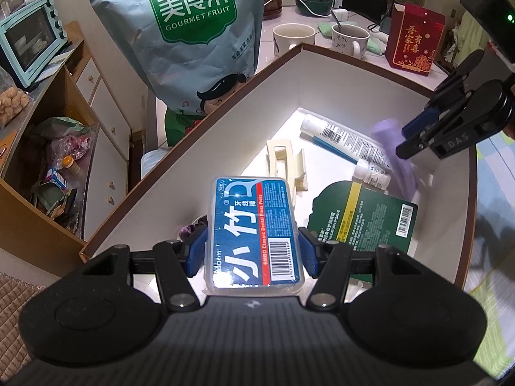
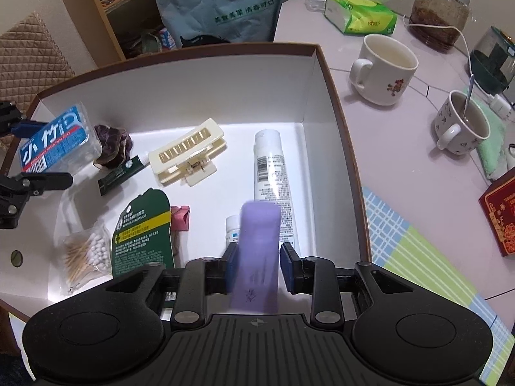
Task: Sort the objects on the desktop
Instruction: 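Open both grippers to drop the floss box and purple tube in the box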
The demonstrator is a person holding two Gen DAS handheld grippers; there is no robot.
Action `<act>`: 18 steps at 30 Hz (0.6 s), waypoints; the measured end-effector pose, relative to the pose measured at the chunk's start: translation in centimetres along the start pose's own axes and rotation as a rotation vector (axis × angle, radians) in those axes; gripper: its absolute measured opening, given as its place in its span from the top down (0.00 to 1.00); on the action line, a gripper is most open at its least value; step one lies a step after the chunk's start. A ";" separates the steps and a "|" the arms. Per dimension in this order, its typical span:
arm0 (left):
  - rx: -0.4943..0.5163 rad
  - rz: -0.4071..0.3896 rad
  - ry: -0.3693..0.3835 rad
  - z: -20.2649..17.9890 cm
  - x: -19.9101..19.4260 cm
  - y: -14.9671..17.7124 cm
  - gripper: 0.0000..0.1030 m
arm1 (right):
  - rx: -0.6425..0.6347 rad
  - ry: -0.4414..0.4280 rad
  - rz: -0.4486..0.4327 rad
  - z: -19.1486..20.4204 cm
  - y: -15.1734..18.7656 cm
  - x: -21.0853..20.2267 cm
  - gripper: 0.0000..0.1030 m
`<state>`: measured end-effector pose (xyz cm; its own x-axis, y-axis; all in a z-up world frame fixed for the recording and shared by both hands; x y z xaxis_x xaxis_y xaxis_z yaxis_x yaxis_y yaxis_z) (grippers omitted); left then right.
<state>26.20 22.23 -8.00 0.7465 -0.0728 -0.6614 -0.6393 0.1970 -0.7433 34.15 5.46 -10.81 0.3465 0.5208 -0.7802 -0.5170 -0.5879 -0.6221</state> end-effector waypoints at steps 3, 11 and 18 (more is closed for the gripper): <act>0.002 0.009 0.004 -0.1 0.1 0.2 0.47 | 0.023 -0.023 -0.043 0.5 -0.4 -0.7 0.24; 0.000 0.026 0.020 -0.4 0.4 0.5 0.47 | 0.062 -0.027 -0.066 0.1 -0.7 -1.5 0.22; -0.004 0.045 0.000 -0.2 1.1 0.9 0.41 | 0.075 -0.047 -0.066 0.3 -0.4 -1.9 0.22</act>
<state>26.40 22.12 -9.42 0.7172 -0.0639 -0.6939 -0.6727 0.1961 -0.7134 33.45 4.90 -9.00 0.3456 0.5868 -0.7323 -0.5516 -0.5042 -0.6644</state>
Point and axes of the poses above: each gripper's, at about its wrist camera, not at the fingertips, and x roughly the way its jaws point, z to its left, y to its underside, the point moved 6 cm from there along x, roughly the way its jaws point, and after that the axes turned 15 degrees about -z, right-handed, at the moved point
